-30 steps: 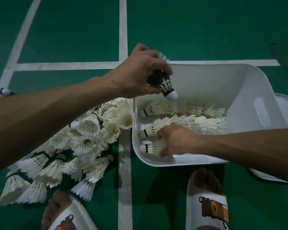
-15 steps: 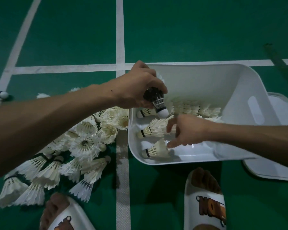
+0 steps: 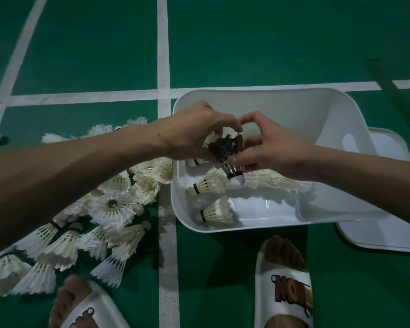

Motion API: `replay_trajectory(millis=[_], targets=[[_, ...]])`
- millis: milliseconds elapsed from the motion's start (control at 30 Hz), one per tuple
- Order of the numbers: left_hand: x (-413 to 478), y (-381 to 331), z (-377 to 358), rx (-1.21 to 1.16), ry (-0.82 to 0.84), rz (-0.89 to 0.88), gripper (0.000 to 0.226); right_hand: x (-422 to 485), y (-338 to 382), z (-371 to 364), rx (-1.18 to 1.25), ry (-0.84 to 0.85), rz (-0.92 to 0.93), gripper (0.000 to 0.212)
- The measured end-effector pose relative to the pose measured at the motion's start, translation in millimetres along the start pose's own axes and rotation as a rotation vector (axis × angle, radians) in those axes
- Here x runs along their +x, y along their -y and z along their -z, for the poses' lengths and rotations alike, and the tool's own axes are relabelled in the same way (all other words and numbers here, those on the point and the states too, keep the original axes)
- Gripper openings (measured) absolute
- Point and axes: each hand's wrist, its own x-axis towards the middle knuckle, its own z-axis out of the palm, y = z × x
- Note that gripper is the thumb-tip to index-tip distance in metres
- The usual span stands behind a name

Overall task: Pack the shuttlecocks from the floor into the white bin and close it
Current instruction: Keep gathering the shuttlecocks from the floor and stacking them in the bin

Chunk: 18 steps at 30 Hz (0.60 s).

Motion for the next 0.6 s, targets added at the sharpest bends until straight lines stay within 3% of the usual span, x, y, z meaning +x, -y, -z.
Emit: replay_trajectory(millis=[233, 333, 467, 600], targets=[[4.0, 6.9, -1.9, 0.050, -0.036, 0.029, 0.041, -12.6, -17.1, 14.0, -0.115, -0.012, -0.044, 0.079], [4.9, 8.0, -1.3, 0.056, -0.048, 0.039, 0.049, -15.4, -25.3, 17.8, -0.311, -0.017, -0.021, 0.076], [5.6, 3.0, -2.9, 0.033, 0.062, 0.021, 0.066, -12.3, -35.7, 16.7, -0.539, 0.057, -0.008, 0.072], [7.3, 11.4, -5.1, 0.179, 0.102, -0.044, 0.037, -8.1, -43.7, 15.5, -0.555, 0.030, -0.022, 0.059]])
